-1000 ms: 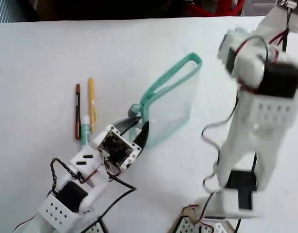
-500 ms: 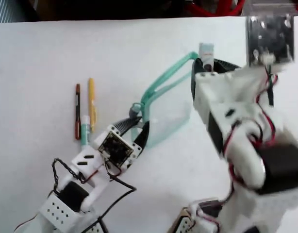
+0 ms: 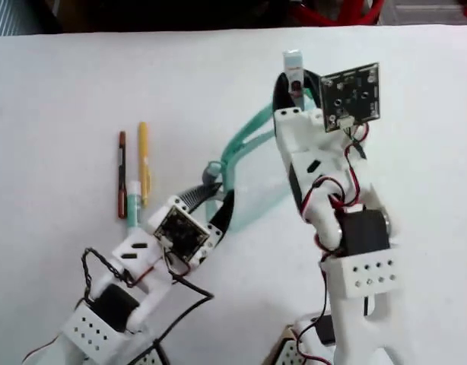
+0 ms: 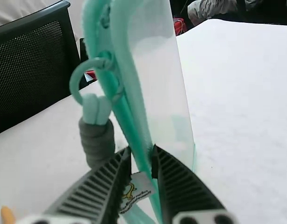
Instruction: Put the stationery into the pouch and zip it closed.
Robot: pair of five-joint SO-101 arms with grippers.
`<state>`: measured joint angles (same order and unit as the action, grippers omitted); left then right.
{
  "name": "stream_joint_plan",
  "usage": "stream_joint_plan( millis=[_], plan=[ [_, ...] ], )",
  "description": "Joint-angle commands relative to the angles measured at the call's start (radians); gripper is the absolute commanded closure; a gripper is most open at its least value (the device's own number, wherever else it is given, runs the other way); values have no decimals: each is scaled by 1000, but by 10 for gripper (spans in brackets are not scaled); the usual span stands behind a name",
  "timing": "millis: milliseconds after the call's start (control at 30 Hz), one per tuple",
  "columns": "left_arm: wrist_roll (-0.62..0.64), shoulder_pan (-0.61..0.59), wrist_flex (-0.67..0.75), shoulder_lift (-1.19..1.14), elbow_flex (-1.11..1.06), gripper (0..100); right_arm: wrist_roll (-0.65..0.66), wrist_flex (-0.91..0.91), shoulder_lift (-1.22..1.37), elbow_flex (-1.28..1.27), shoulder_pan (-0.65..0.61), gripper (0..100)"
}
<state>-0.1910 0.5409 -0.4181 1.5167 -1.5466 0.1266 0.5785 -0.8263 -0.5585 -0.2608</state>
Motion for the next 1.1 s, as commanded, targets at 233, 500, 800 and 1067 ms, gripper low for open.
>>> stream_joint_plan(
  millis=[233,500,800,1067],
  plan=[
    [12,-8,23,12,8,905,12,-81,-42,-38,-7,981],
    [18,-8,25,12,8,867,12,-73,-53,-77,18,954],
    [20,-8,23,12,8,845,12,7,-82,-71,18,752],
    [20,-4,23,12,6,845,12,77,-246,-75,18,752]
  ],
)
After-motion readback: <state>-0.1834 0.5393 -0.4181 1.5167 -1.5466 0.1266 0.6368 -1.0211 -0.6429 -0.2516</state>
